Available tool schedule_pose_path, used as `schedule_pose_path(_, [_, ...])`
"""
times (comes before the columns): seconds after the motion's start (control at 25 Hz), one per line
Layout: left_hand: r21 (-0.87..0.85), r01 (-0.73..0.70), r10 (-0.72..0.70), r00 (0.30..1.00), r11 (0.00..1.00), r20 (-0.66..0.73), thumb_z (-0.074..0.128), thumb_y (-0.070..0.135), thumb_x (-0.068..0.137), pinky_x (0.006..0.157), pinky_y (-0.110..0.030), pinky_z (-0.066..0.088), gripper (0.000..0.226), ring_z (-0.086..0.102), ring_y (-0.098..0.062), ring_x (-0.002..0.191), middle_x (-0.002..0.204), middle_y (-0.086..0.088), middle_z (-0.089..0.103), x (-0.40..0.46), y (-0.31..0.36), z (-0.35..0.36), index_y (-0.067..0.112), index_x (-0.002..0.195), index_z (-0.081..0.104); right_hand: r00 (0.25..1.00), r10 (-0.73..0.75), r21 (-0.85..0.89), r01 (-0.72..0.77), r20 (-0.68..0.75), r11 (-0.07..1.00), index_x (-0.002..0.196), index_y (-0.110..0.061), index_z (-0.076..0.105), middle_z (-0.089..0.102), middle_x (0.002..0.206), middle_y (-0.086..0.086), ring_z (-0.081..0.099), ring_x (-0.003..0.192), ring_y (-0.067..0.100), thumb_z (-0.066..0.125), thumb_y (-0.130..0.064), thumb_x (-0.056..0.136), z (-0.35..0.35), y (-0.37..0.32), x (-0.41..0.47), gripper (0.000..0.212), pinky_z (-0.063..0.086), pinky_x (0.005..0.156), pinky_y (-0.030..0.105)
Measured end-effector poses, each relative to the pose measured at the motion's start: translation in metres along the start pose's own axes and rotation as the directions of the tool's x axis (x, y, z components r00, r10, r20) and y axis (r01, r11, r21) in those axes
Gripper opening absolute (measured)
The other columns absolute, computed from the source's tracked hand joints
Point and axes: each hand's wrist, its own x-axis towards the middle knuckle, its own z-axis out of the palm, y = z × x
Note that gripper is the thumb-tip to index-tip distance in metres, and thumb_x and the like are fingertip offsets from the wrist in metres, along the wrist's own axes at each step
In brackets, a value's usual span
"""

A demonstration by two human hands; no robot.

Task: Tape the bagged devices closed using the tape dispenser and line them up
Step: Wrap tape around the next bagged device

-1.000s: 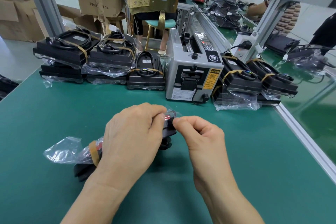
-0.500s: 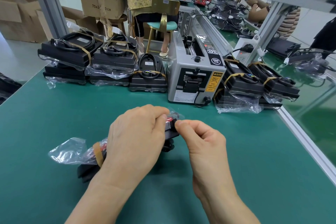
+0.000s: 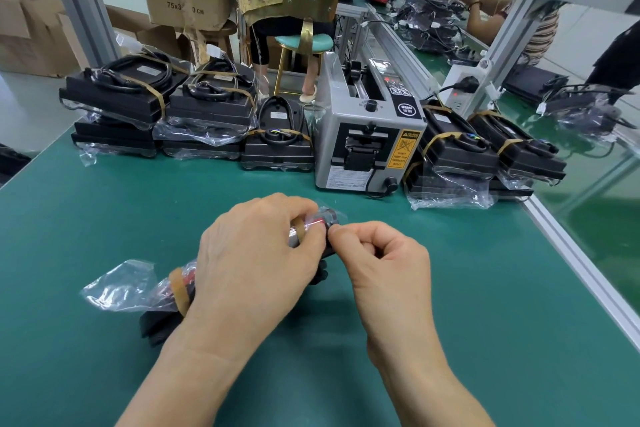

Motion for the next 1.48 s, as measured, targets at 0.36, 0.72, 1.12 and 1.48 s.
schedule_pose_path(0.36, [-0.046,0.003,-0.001,0.999,0.999,0.045,0.057,0.033,0.086,0.080,-0.036,0.047,0.019,0.061,-0.018,0.095,0.094,0.014,0.071,0.000,-0.003,-0.001,0.037,0.098,0.071,0.990,-0.114,-0.006,0.115,0.086,0.993,0.087,-0.032,0.060,0.055,0.074,-0.025,0.053,0.077,0.002,0.072,-0.041,0.072,0.005,0.001,-0.002,0.021,0.041,0.069,0.011])
schedule_pose_path(0.72, [-0.050,-0.018,0.019,1.000,0.999,0.014,0.058,0.024,0.090,0.081,-0.032,0.044,0.021,0.060,-0.017,0.096,0.098,0.014,0.071,-0.002,-0.005,-0.001,0.035,0.101,0.072,1.000,0.021,0.099,-0.023,0.020,0.995,0.082,-0.019,0.067,0.063,0.069,-0.018,0.054,0.067,0.000,0.057,-0.005,0.091,-0.003,0.020,0.008,0.020,0.042,0.067,0.011])
schedule_pose_path(1.12, [-0.053,-0.030,0.036,0.990,0.998,0.133,0.053,0.039,0.068,0.082,-0.029,0.046,0.040,0.059,-0.009,0.093,0.095,0.022,0.065,0.000,-0.002,-0.008,0.038,0.106,0.065,0.962,-0.083,0.002,0.086,0.261,0.996,0.099,-0.026,0.061,0.059,0.081,-0.011,0.052,0.077,0.001,0.076,-0.018,0.080,-0.001,0.007,0.016,0.025,0.040,0.067,0.008])
schedule_pose_path(1.48, [0.100,-0.225,0.207,0.964,0.969,0.167,0.076,0.038,0.058,0.078,-0.023,0.046,0.059,0.059,-0.004,0.093,0.096,0.024,0.064,0.007,-0.010,-0.014,0.042,0.112,0.052,0.944,0.073,-0.007,-0.075,0.321,0.997,0.096,-0.041,0.073,0.061,0.101,-0.013,0.055,0.091,0.002,0.050,-0.061,0.086,-0.008,0.002,0.026,0.032,0.036,0.083,0.020])
